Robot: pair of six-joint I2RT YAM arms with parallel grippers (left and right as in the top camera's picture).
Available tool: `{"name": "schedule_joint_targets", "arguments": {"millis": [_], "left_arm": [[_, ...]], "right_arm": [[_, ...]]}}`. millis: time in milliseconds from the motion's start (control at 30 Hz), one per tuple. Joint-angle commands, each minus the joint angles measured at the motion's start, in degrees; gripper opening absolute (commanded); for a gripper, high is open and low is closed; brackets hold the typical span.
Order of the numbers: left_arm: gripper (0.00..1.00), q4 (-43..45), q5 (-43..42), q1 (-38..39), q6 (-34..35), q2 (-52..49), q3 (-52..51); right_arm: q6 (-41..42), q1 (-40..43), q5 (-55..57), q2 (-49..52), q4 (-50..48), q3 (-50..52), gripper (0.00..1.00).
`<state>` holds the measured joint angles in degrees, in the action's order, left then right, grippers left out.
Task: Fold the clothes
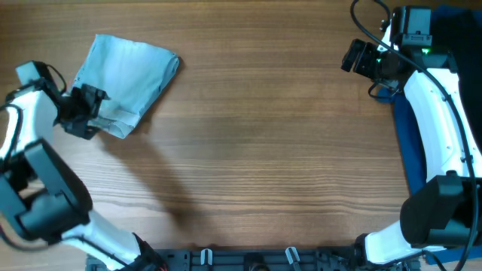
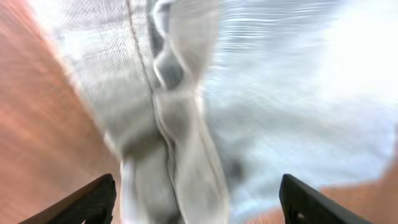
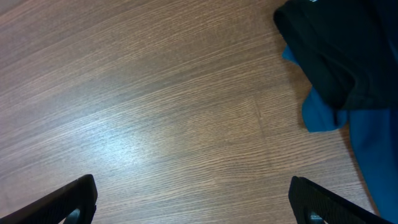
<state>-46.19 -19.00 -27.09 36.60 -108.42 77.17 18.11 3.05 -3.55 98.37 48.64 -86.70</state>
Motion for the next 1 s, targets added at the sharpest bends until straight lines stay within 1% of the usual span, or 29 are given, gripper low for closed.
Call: {"name": "schedule_joint_targets", "arguments": {"millis": [0,33,67,133,167,200,333,400,467,567,733,800,967], "left_arm": [[0.84,-3.69,5.57,0.55,-4.98,10.56,1.95],[0.84,-4.96,6.21,0.87,-6.29,12.76,1.92],[0.77,-5.38,6.03,1.81,-8.39,14.67,1.92],[0.26,-4.79,6.05,4.68,-12.94,16.28,1.92],[0.11,-4.13,6.03,6.4,-14.53,16.39,1.92],[0.04,-3.34,6.03,8.13,-15.67,16.37,1.92],[0.04,4.66,6.03,18.73,-23.21,14.8,1.92],[0.04,8.92,6.91,23.78,-25.35,13.92,1.92],[0.04,12.13,11.37,28.06,-25.35,12.72,1.92],[0.04,14.32,20.2,32.63,-25.66,10.05,1.92],[0.04,15.19,21.49,34.71,-30.67,3.56,1.92],[0.04,15.21,21.46,34.12,-34.97,-0.42,1.92],[0.04,15.74,21.44,32.39,-36.44,-4.09,1.92]], "right_arm": [[-0.09,-0.24,1.01,-0.07,-0.13,0.17,0.99],[-0.09,-0.24,0.98,-0.07,-0.15,0.17,0.99],[-0.09,-0.24,0.98,-0.07,-0.15,0.17,1.0],[-0.07,-0.24,1.01,-0.07,-0.15,0.17,1.0],[-0.07,-0.24,1.01,-0.07,-0.15,0.17,0.99],[-0.07,-0.24,1.01,-0.07,-0.15,0.17,0.99],[-0.09,-0.24,0.98,-0.07,-0.15,0.17,1.0],[-0.07,-0.24,0.98,-0.07,-0.15,0.17,0.99],[-0.07,-0.24,1.01,-0.07,-0.15,0.17,0.99],[-0.04,-0.24,1.01,-0.07,-0.15,0.17,1.0],[-0.07,-0.24,1.01,-0.07,-0.15,0.17,1.0],[-0.07,-0.24,1.01,-0.07,-0.15,0.17,1.0],[-0.09,-0.24,1.01,-0.07,-0.13,0.17,0.99]]}}
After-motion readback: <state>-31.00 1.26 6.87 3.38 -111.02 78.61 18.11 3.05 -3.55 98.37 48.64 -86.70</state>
